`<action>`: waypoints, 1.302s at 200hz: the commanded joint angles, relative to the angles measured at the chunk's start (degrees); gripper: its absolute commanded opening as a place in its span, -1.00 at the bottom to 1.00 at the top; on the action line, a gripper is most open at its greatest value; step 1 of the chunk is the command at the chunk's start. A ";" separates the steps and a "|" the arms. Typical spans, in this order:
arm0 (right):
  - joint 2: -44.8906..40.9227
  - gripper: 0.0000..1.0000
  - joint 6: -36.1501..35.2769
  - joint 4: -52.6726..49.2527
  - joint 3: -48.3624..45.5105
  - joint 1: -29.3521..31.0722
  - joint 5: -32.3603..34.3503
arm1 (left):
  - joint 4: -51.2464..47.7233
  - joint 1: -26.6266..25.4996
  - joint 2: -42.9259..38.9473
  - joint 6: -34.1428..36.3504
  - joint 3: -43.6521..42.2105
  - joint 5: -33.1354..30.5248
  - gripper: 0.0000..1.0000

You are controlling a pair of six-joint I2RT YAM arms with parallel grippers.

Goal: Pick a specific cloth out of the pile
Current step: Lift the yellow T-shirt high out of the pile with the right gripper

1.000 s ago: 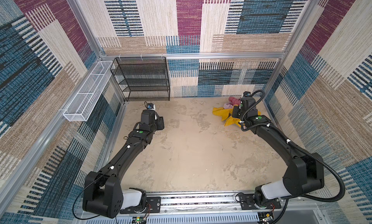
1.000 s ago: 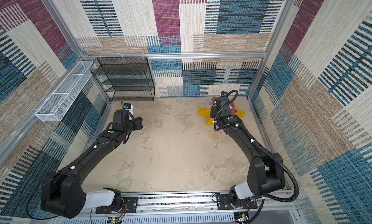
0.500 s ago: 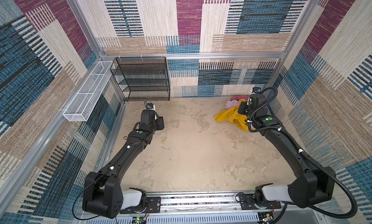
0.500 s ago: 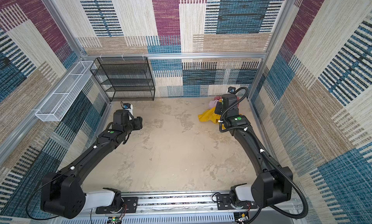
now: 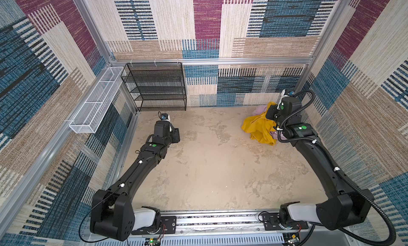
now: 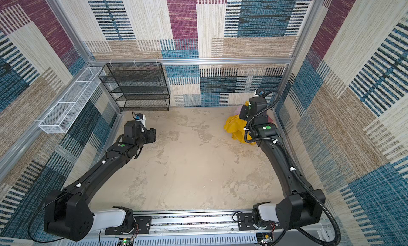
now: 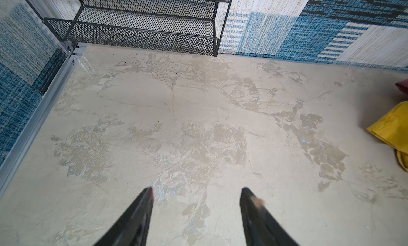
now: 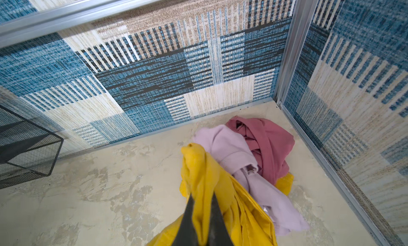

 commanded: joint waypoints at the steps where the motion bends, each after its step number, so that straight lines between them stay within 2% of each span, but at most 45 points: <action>1: -0.02 -1.00 -0.69 1.28 2.02 -0.10 -0.25 | -0.79 0.05 -0.38 0.73 -0.01 -0.94 0.31; 65: -0.39 -1.00 -1.69 0.29 6.44 -0.29 -0.72 | -0.69 0.03 -0.76 0.74 -0.15 -1.00 0.31; 118: 0.94 -1.00 -3.13 -1.49 13.39 -0.25 -4.00 | -0.79 0.05 -1.36 0.56 -0.09 -0.95 0.31; 155: 3.12 -1.00 -3.86 -2.92 19.15 -0.25 -8.64 | -1.88 0.03 -1.79 -0.17 0.90 -1.11 0.31; 233: 13.21 -1.00 -6.32 -8.77 39.04 -0.24 -14.09 | -4.12 0.03 -4.14 -0.59 2.14 -1.86 0.30; 260: 19.44 -1.00 -6.77 -12.84 49.90 -0.25 -16.07 | -4.21 0.03 -4.30 -0.41 2.08 -2.00 0.30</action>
